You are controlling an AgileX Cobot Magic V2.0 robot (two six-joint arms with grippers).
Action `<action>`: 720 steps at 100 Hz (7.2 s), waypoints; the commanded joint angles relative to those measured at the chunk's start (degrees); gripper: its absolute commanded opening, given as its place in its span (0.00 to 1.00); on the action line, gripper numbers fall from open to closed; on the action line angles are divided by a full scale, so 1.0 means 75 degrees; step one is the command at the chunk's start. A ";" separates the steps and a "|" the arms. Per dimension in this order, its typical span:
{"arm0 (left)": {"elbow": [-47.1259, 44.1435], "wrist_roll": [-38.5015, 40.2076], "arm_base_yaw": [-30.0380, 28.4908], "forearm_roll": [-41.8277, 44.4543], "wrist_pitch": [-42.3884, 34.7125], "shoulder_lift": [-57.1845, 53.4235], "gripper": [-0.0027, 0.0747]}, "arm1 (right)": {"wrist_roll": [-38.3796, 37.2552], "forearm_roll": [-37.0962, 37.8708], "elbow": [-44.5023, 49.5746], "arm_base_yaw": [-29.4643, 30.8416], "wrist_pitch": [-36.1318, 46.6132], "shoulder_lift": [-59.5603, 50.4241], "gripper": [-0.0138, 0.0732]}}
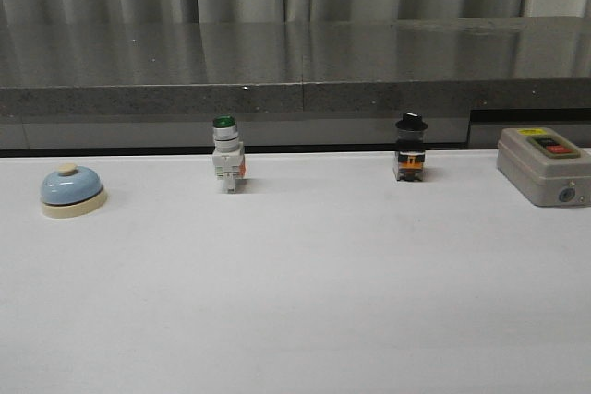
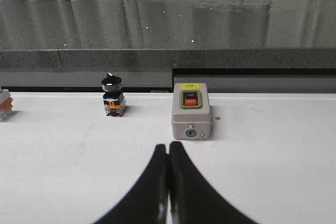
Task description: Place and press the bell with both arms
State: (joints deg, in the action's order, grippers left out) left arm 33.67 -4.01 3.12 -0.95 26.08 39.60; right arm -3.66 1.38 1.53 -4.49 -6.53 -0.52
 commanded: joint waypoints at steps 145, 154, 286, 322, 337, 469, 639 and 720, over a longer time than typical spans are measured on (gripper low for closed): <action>0.3035 0.0050 0.0317 -0.0274 0.0684 0.3492 0.87 | 0.0035 0.0046 -0.0106 0.0039 0.0653 -0.0119 0.09; 0.3582 0.0050 0.0478 -0.0274 0.0684 0.4203 0.87 | 0.0035 0.0046 -0.0106 0.0039 0.0653 -0.0119 0.09; 0.5937 0.0050 0.0741 -0.0189 0.0249 0.9483 0.87 | 0.0035 0.0046 -0.0106 0.0039 0.0653 -0.0119 0.09; 0.5937 0.0050 0.0741 -0.0189 0.0245 0.9859 0.86 | 0.0035 0.0046 -0.0106 0.0039 0.0653 -0.0119 0.09; 0.5937 0.0050 0.0741 -0.0189 0.0245 0.9859 0.82 | 0.0035 0.0046 -0.0106 0.0039 0.0653 -0.0119 0.09; 0.5937 0.0050 0.3735 -0.0205 0.0552 0.7713 0.38 | 0.0035 0.0046 -0.0106 0.0039 0.0653 -0.0119 0.09; 0.8091 0.0050 0.5027 0.0006 0.1275 1.1017 0.88 | 0.0035 0.0046 -0.0106 0.0039 0.0653 -0.0119 0.09; 0.7793 0.0124 0.4577 0.0020 0.1786 0.8706 0.89 | 0.0035 0.0046 -0.0106 0.0039 0.0653 -0.0119 0.09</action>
State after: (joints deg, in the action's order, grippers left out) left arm 91.97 -3.78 38.70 -0.48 41.26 110.70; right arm -3.66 1.38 1.53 -4.49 -6.53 -0.55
